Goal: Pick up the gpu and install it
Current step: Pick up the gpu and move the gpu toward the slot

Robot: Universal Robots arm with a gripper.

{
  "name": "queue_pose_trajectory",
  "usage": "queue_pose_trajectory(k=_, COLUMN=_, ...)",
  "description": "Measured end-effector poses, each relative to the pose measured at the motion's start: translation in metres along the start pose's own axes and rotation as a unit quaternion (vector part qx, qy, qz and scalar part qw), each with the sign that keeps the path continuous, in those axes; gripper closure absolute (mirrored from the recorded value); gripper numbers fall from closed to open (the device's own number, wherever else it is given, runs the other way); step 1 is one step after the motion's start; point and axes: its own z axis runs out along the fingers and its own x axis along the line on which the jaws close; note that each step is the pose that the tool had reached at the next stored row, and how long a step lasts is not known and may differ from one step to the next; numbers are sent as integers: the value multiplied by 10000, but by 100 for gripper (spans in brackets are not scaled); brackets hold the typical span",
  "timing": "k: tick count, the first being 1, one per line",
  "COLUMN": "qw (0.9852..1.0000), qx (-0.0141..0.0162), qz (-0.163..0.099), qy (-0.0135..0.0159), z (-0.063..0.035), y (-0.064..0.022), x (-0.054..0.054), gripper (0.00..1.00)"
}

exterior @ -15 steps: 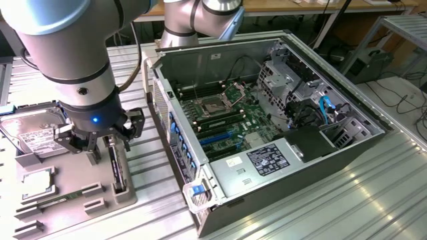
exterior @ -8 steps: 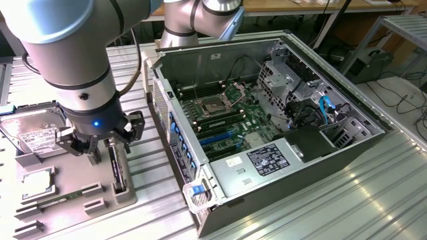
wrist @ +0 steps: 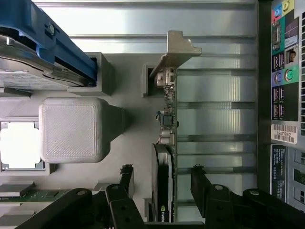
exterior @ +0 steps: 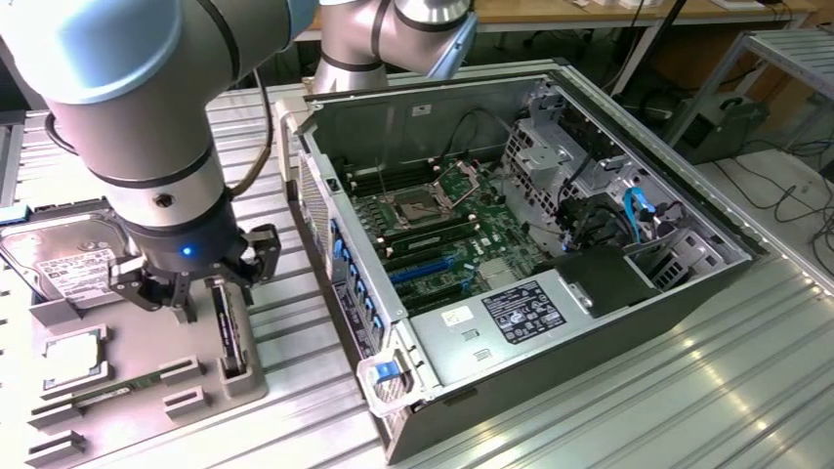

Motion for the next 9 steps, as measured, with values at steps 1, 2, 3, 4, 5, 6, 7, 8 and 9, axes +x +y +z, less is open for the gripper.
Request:
queue_pose_trajectory(k=1, qw=10000, qx=0, qz=0, qy=-1, z=17, y=-2, x=1, gripper=40)
queue_pose_trajectory(k=2, qw=10000, qx=0, qz=1, qy=-1, z=36, y=-3, x=1, gripper=40)
queue_pose_trajectory(k=3, qw=10000, qx=0, qz=0, qy=-1, z=54, y=-4, x=1, gripper=40)
queue_pose_trajectory(k=4, qw=10000, qx=0, qz=0, qy=-1, z=72, y=-6, x=1, gripper=40)
queue_pose_trajectory(k=5, qw=10000, qx=0, qz=0, qy=0, z=90, y=-7, x=2, gripper=40)
queue_pose_trajectory(k=6, qw=10000, qx=0, qz=0, qy=0, z=105, y=-7, x=2, gripper=40)
queue_pose_trajectory(k=7, qw=10000, qx=0, qz=0, qy=1, z=128, y=-8, x=3, gripper=40)
queue_pose_trajectory(k=8, qw=10000, qx=0, qz=0, qy=1, z=145, y=-9, x=3, gripper=40)
queue_pose_trajectory(k=9, qw=10000, qx=0, qz=0, qy=1, z=159, y=-10, x=3, gripper=40)
